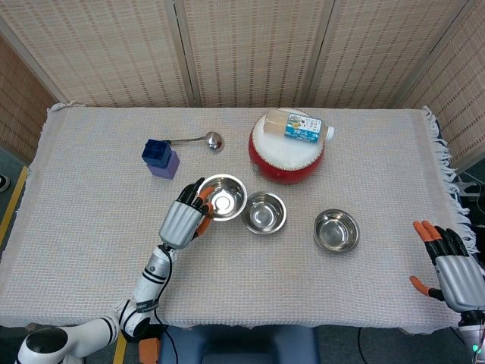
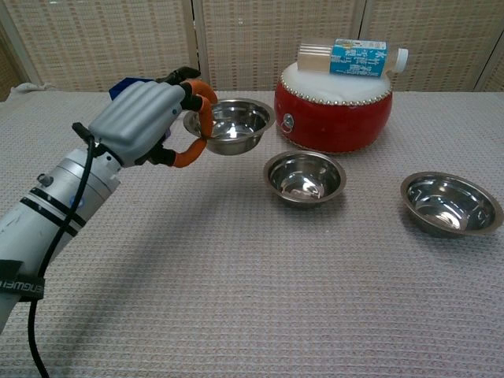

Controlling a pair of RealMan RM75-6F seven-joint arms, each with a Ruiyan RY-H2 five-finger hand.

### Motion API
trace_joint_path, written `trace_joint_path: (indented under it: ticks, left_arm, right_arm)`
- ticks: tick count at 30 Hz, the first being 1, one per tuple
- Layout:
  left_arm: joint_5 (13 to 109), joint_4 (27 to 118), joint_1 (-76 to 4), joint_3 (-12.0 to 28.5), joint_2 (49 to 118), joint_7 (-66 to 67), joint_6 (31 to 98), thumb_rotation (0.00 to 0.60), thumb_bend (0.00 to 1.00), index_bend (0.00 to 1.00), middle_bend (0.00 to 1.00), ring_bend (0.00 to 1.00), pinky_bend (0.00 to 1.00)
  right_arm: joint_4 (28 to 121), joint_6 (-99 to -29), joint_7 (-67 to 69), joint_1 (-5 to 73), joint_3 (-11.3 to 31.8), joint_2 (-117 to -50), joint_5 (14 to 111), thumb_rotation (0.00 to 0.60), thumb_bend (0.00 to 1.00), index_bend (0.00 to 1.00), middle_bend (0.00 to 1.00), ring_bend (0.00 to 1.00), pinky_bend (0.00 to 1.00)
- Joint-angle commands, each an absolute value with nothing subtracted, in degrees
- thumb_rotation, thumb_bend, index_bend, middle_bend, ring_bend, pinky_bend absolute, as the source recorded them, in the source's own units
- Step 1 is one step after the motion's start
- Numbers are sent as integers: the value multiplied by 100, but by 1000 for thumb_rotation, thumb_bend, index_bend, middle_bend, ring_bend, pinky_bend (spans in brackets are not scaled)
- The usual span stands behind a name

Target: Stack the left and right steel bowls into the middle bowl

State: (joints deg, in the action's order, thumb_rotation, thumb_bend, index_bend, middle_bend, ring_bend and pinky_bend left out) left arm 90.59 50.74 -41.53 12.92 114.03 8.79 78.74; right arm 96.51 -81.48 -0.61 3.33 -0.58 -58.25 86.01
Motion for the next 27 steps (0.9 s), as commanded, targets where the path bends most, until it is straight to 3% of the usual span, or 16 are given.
trace_joint_path:
  ticks: [1,14,17,20,21,27]
  left_arm:
    - [9082,5002,-4621,1373,11858,1017,7527,600,686,772,231,65,218]
    - [8959,3636,-5065,1315,12886,806,7284,600,673,745,244,78,219]
    - [8918,3475,-5097,1259,12932,719,7130,600,593,500,220,70,218]
    - [8839,3600,-5089,1242,12830,615,6957,600,477,115,142,20,193]
    - [8796,3745,-5075,1244,12755,572,6885,600,448,34,110,5,180]
    - [8628,4765,-4957,1257,12223,682,6681,600,399,0,35,0,152]
  right_arm:
    - [9661,-8172,103,307,-22,-5739,8540,600,111,0,0,0,0]
    - [9620,-8139,421,277,-41,-5580,8602,600,111,0,0,0,0]
    - [9620,-8150,440,264,-52,-5573,8632,600,111,0,0,0,0]
    - [9621,-8135,427,263,-61,-5575,8647,600,111,0,0,0,0]
    - [9620,-8123,411,267,-61,-5582,8645,600,111,0,0,0,0]
    - [9638,-8059,270,293,-68,-5629,8653,600,111,0,0,0,0]
